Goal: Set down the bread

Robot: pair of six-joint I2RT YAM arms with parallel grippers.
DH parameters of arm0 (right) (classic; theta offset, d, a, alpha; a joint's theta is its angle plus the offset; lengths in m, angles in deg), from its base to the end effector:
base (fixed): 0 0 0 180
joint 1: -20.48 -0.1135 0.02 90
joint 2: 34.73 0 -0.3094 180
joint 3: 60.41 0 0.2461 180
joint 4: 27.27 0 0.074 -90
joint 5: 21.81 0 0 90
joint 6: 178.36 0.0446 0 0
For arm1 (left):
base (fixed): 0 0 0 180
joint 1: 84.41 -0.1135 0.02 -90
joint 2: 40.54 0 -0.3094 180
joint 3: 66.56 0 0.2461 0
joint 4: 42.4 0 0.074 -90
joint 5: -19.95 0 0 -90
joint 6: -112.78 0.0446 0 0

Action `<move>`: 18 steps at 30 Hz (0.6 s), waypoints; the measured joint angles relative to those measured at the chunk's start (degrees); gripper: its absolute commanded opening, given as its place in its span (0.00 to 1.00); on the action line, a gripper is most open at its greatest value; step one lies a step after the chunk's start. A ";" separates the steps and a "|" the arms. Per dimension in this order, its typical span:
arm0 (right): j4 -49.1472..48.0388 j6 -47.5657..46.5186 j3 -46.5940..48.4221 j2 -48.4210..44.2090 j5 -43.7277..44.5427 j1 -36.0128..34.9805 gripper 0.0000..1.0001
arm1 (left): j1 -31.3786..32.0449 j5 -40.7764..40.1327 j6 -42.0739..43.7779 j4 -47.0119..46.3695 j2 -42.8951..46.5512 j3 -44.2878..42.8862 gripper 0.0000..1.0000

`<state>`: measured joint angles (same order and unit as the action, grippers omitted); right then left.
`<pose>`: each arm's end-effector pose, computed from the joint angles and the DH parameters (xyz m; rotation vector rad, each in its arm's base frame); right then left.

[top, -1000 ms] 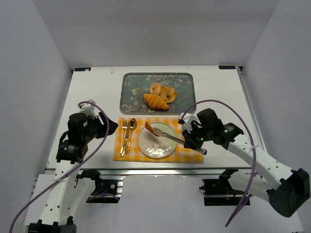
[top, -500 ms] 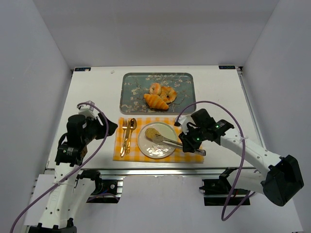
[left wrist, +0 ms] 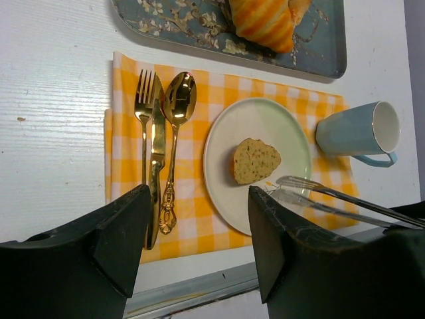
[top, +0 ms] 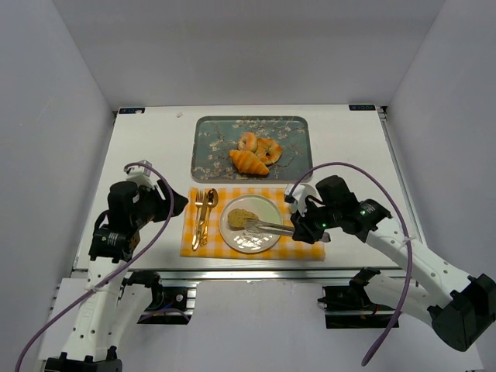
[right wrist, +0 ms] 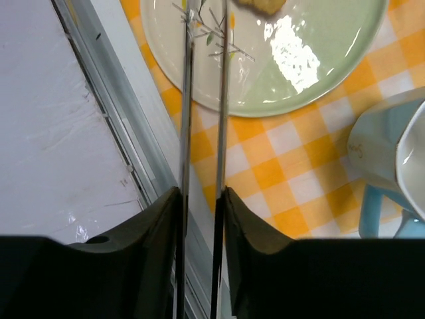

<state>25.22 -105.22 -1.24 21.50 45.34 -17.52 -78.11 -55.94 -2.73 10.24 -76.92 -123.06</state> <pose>0.1221 0.1174 0.2957 -1.2867 2.0843 0.6503 0.0991 -0.0219 0.3186 -0.2170 2.1659 -0.5848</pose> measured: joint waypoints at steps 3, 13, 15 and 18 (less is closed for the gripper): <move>-1.25 -0.09 0.07 -1.11 0.00 0.00 0.30 | 0.00 0.02 0.00 0.02 -0.39 0.00 0.70; -6.27 3.04 5.62 0.55 0.83 1.42 0.13 | 0.00 0.00 -0.02 0.07 0.15 -0.24 0.70; -7.30 4.48 7.74 2.08 0.92 3.65 0.05 | 0.00 0.02 -0.04 0.02 0.24 -0.37 0.70; -8.96 6.45 10.71 4.72 1.07 7.87 0.00 | 0.00 0.24 -0.15 -0.04 0.33 -0.37 0.70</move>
<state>16.25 -98.78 9.47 26.22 46.41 -9.65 -78.11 -55.70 -2.89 10.19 -76.60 -123.43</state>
